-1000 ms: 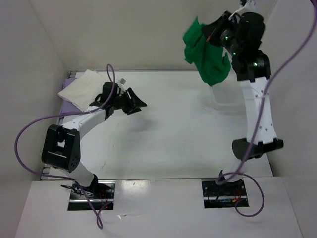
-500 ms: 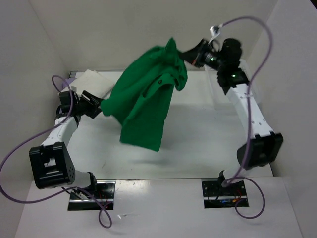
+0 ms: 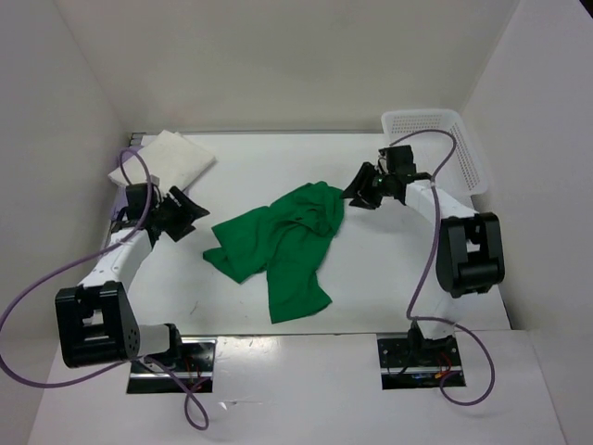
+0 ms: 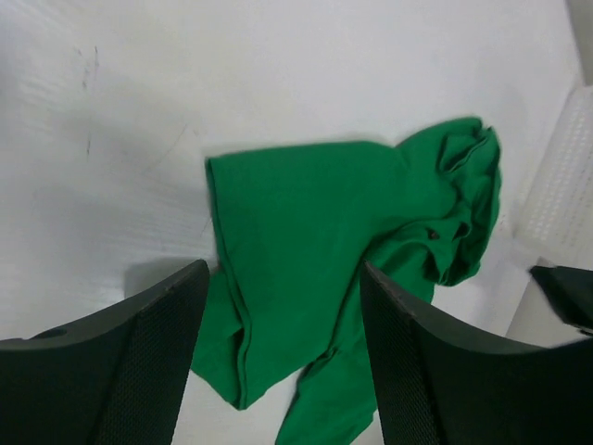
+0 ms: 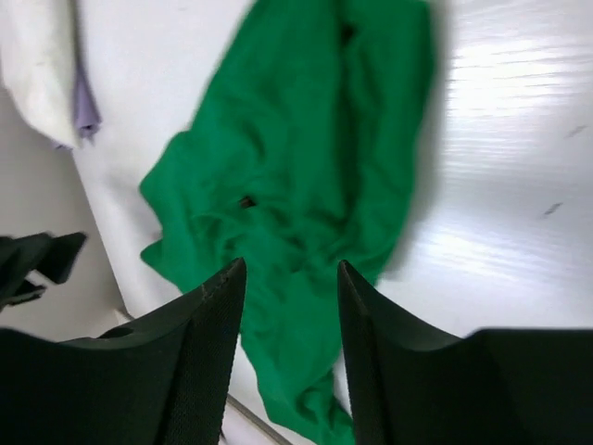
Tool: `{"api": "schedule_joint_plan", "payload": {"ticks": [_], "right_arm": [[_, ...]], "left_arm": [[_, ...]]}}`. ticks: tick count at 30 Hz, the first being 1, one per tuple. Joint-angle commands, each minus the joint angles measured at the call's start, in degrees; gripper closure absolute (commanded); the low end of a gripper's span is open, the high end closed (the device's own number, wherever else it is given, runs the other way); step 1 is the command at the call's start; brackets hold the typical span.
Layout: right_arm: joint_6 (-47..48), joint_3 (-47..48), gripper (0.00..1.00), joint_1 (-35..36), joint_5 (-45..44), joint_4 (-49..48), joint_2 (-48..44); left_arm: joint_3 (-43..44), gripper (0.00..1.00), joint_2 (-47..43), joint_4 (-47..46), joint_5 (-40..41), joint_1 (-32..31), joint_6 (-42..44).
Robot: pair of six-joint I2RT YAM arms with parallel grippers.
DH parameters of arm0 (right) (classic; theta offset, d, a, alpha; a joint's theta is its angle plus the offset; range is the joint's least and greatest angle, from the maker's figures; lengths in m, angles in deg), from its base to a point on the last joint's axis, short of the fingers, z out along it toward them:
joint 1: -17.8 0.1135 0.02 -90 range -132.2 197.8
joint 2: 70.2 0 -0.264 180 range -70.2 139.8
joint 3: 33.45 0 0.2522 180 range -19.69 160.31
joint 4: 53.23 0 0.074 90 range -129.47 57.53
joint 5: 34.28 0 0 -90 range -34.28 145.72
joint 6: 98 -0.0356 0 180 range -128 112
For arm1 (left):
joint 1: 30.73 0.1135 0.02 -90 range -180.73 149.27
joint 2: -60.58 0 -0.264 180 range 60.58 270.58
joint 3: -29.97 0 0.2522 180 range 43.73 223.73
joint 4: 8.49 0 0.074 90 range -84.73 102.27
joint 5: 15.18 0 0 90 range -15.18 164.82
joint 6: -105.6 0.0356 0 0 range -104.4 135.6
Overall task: Fold and stack the t-shirts
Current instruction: Move the tshirt to the center of the board, then flatten out the tshirt
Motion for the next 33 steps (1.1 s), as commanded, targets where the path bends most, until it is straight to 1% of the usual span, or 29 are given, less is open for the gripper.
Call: {"api": "schedule_joint_plan", "payload": {"ticks": [1, 2, 3, 4, 5, 6, 7, 8, 9, 10, 11, 12, 13, 14, 15, 16, 18, 19, 20, 23, 24, 26, 29, 33], "right_arm": [[3.4, -2.9, 0.51, 3.8, -3.7, 2.1, -6.1], [3.4, -4.0, 0.56, 4.8, -3.8, 2.8, -7.0], [3.4, -6.0, 0.64, 6.0, -3.8, 2.8, -7.0], [3.4, -6.6, 0.80, 8.7, -3.8, 3.3, -7.8], [3.4, -7.1, 0.84, 10.1, -3.8, 3.3, -8.6], [3.4, -7.1, 0.86, 11.5, -4.7, 3.3, -8.6], [4.3, -7.1, 0.89, 14.4, -5.4, 3.9, -8.6], [4.9, -6.4, 0.89, 15.8, -5.4, 3.9, -8.1], [5.8, -3.9, 0.89, 17.3, -5.4, 4.6, -7.3], [6.5, -2.2, 0.89, 20.1, -6.0, 5.2, -6.3], [7.0, -0.4, 0.86, 21.5, -6.9, 6.8, -3.4], [8.0, 3.4, 0.82, 22.8, -8.6, 7.6, -1.8], [8.0, 5.1, 0.73, 24.9, -8.6, 8.2, -0.3], [8.0, 7.8, 0.69, 25.7, -9.4, 8.2, 2.3], [8.0, 8.6, 0.64, 26.5, -10.2, 8.2, 3.3], [8.0, 9.3, 0.57, 27.7, -10.2, 7.2, 4.4], [7.4, 12.8, 0.54, 28.2, -10.2, 7.2, 7.7], [7.4, 14.7, 0.52, 29.8, -11.3, 7.2, 8.7], [6.8, 15.7, 0.51, 29.9, -12.0, 6.7, 10.7], [6.8, 19.9, 0.50, 31.2, -11.1, 8.1, 14.1], [6.8, 20.6, 0.50, 31.2, -12.5, 8.1, 15.4], [6.2, 22.4, 0.46, 31.8, -14.1, 8.6, 17.3], [6.2, 25.3, 0.46, 31.8, -14.7, 9.2, 19.2], [5.7, 29.5, 0.46, 33.0, -16.1, 11.0, 22.5]], "left_arm": [[-2.1, 0.26, -1.5, 3.3, 2.9, -3.1, 4.2], [-2.8, 0.26, -1.5, 3.3, 2.9, -4.1, 4.7], [-4.2, 0.25, -1.5, 3.3, 3.5, -5.2, 4.7], [-4.2, 0.25, -1.5, 3.3, 3.6, -6.4, 4.7], [-4.9, 0.25, -1.0, 2.7, 3.6, -9.3, 4.2], [-4.9, 0.25, 0.2, 2.7, 4.1, -10.8, 4.2], [-4.9, 0.26, 1.0, 2.7, 4.1, -13.5, 4.2], [-4.9, 0.26, 1.9, 1.9, 4.7, -14.7, 3.6], [-4.9, 0.28, 3.6, 1.4, 4.7, -15.7, 3.1], [-4.9, 0.29, 4.5, 0.9, 4.7, -16.5, 3.1], [-4.3, 0.30, 5.3, 0.1, 5.4, -17.7, 3.1], [-3.6, 0.30, 6.9, 0.1, 5.4, -17.7, 2.4], [-3.6, 0.30, 7.6, -0.8, 6.0, -18.4, 2.4], [-3.0, 0.30, 8.9, -0.8, 6.0, -18.4, 2.4], [-2.5, 0.33, 8.9, -0.8, 6.8, -18.4, 2.4], [-1.8, 0.34, 9.5, -0.8, 7.3, -18.4, 2.4], [-1.8, 0.38, 8.9, -0.2, 8.0, -18.4, 2.4], [-1.8, 0.40, 8.9, 0.5, 8.9, -18.4, 2.4], [-2.4, 0.42, 7.1, 0.5, 9.7, -18.4, 2.4], [-3.9, 0.44, 5.2, 0.5, 10.4, -18.4, 2.4], [-3.9, 0.44, 4.6, 1.0, 10.4, -18.4, 2.4], [-3.9, 0.44, 4.6, 1.6, 10.4, -18.4, 2.4], [-4.5, 0.44, 4.6, 2.3, 9.9, -18.4, 2.9], [-5.0, 0.39, 6.1, 2.3, 9.2, -18.9, 2.4]]}}
